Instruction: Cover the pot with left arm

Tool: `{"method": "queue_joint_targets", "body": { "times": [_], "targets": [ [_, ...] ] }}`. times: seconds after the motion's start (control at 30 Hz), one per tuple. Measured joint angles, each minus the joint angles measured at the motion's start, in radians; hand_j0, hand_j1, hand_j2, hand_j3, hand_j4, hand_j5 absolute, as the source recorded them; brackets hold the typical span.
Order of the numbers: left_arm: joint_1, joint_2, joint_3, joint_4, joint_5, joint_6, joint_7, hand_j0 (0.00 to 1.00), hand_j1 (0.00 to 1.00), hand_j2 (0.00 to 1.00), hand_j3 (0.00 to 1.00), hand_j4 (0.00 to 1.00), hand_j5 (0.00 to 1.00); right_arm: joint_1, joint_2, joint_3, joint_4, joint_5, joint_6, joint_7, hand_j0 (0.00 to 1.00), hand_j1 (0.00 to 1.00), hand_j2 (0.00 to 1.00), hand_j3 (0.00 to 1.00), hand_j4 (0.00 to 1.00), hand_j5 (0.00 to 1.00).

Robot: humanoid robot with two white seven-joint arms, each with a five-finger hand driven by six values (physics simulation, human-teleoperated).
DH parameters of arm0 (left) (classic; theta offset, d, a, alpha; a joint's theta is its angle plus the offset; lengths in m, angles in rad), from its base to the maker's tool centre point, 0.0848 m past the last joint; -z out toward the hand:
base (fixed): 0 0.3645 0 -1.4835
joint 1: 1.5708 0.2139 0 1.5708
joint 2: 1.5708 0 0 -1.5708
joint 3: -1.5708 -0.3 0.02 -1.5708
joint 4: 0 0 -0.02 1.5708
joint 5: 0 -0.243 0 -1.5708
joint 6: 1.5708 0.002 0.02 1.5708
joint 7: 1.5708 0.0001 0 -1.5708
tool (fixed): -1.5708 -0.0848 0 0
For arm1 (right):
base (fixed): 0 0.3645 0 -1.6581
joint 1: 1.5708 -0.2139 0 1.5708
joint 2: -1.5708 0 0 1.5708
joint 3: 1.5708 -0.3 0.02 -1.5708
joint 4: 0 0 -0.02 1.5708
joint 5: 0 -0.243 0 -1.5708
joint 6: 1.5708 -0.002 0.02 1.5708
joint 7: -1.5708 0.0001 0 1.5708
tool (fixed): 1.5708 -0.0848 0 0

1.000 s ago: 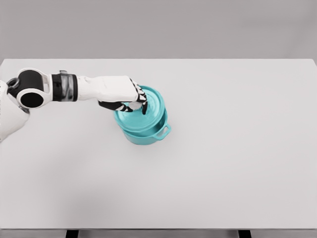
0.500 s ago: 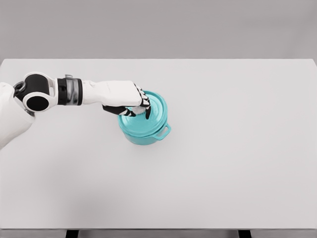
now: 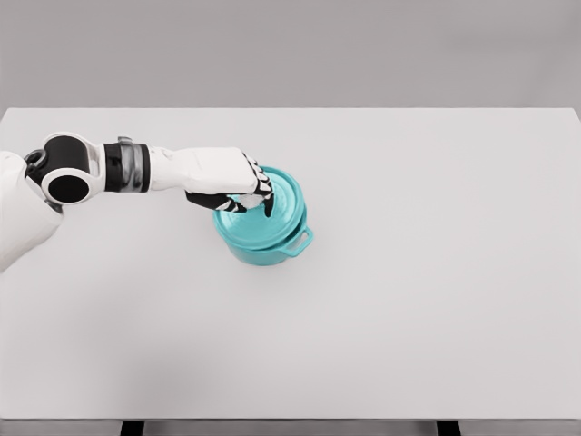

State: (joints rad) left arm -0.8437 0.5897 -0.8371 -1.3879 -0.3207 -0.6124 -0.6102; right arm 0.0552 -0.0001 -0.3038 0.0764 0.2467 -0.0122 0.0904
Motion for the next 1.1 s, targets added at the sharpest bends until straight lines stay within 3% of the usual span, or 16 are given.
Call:
{"method": "queue_joint_targets", "body": {
  "times": [0.87, 1.1],
  "targets": [
    [-0.005, -0.039, 0.000, 0.040, -0.008, -0.002, 0.001, 0.55, 0.55, 0.55, 0.55, 0.55, 0.55, 0.000, 0.000, 0.000, 0.000, 0.000, 0.000, 0.000, 1.00, 1.00, 1.00, 1.00, 1.00, 1.00],
    [-0.006, -0.044, 0.001, 0.054, 0.003, 0.001, 0.002, 0.60, 0.60, 0.60, 0.60, 0.60, 0.60, 0.000, 0.000, 0.000, 0.000, 0.000, 0.000, 0.000, 1.00, 1.00, 1.00, 1.00, 1.00, 1.00]
  ]
}}
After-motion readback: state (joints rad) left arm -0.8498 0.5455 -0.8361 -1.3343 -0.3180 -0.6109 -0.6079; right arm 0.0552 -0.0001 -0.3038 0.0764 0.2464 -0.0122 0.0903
